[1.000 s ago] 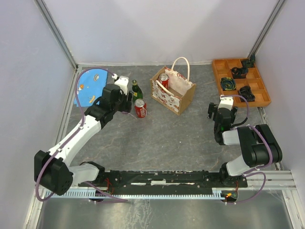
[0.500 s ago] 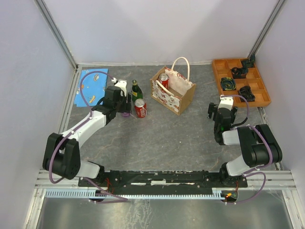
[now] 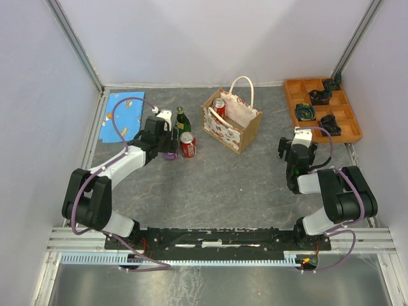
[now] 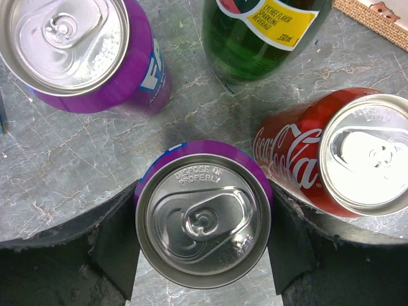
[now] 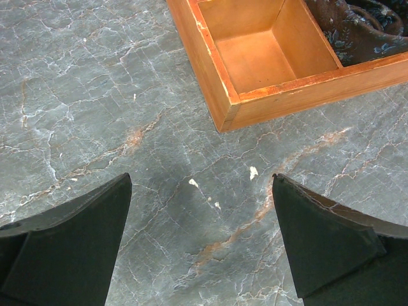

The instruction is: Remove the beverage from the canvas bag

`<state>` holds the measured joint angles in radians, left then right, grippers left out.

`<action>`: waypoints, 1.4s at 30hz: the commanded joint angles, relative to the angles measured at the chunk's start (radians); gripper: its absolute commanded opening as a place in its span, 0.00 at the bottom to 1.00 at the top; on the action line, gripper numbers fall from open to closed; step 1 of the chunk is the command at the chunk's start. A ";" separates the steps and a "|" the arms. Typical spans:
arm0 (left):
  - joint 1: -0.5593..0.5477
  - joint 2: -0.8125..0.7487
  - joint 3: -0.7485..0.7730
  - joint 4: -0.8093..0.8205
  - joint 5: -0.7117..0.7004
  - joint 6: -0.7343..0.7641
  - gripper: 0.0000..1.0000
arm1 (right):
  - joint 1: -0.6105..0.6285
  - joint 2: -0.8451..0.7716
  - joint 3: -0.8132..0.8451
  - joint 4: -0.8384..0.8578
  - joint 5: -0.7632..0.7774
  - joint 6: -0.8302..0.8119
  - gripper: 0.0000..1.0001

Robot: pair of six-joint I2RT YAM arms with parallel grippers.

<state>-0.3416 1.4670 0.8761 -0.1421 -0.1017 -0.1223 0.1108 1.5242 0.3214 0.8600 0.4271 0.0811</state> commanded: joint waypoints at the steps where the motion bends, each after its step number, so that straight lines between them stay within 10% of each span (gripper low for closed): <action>1: 0.008 -0.012 0.008 0.100 -0.015 -0.049 0.35 | 0.000 -0.007 0.026 0.049 0.002 0.000 0.99; 15: 0.009 -0.034 0.003 0.098 -0.045 -0.043 0.99 | -0.001 -0.007 0.027 0.048 0.002 0.000 0.99; 30: 0.009 -0.124 0.300 0.040 0.025 0.086 0.97 | 0.000 -0.008 0.027 0.048 0.003 -0.001 0.99; 42: -0.104 0.303 0.911 -0.113 0.300 0.212 0.89 | -0.001 -0.007 0.026 0.049 0.001 -0.001 0.99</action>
<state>-0.3775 1.6169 1.6329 -0.1501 0.0868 -0.0154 0.1108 1.5242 0.3214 0.8600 0.4267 0.0811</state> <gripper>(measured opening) 0.903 0.991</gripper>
